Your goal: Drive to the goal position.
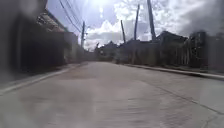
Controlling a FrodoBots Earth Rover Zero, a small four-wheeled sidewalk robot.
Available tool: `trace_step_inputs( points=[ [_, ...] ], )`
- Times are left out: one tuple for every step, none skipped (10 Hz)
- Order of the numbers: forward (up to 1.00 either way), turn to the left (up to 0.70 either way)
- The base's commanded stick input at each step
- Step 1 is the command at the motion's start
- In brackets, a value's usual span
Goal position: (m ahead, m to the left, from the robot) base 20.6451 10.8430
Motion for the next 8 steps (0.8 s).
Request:
trace_step_inputs(
  points=[
    [1.0,0.0],
    [1.0,0.0],
    [1.0,0.0],
    [1.0,0.0],
    [1.0,-0.03],
    [1.0,-0.39],
    [1.0,-0.39],
    [1.0,-0.25]
  ],
)
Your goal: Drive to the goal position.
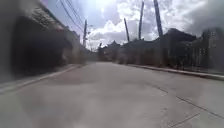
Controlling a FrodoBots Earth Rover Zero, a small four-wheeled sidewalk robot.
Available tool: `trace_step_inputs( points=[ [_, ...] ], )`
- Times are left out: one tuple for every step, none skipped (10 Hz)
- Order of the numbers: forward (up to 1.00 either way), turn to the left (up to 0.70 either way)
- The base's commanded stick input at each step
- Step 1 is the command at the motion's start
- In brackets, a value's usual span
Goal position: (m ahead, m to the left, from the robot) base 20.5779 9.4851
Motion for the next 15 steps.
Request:
trace_step_inputs(
  points=[
    [1.0,0.0],
    [1.0,0.0],
    [1.0,0.0],
    [1.0,0.0],
    [1.0,0.0],
    [1.0,0.0],
    [1.0,0.0],
    [1.0,0.0],
    [1.0,0.0],
    [1.0,0.0],
    [1.0,0.0],
    [1.0,0.0],
    [1.0,0.0],
    [1.0,0.0],
    [1.0,0.0]
  ],
)
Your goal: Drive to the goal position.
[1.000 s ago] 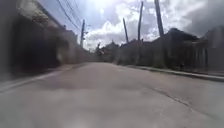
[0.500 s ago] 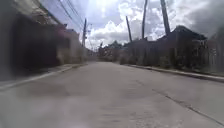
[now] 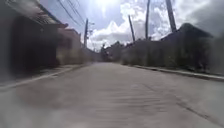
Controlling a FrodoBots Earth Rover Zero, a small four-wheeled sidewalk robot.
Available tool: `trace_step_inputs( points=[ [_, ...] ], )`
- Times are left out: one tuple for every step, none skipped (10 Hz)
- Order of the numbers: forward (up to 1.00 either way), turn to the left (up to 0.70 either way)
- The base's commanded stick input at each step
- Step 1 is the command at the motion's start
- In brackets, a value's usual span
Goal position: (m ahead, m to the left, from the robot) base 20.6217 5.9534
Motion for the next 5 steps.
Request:
trace_step_inputs(
  points=[
    [1.0,0.0],
    [1.0,0.0],
    [1.0,0.0],
    [1.0,0.0],
    [1.0,-0.1]
  ],
)
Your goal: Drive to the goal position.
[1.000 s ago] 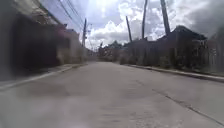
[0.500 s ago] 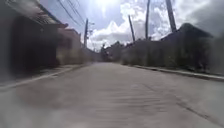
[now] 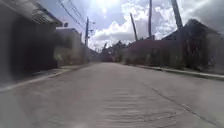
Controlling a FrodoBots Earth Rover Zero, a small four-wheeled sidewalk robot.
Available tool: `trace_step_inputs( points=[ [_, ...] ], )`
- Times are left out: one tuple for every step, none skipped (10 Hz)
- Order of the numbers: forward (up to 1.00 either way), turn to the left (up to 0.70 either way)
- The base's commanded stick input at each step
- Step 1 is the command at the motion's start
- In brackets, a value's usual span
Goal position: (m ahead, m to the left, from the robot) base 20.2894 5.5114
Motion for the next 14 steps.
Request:
trace_step_inputs(
  points=[
    [1.0,-0.35],
    [1.0,-0.18],
    [1.0,0.0],
    [1.0,0.0],
    [1.0,0.0],
    [1.0,0.0],
    [1.0,0.0],
    [1.0,0.0],
    [1.0,0.0],
    [1.0,0.0],
    [1.0,0.0],
    [1.0,0.0],
    [1.0,0.0],
    [1.0,0.0]
  ],
)
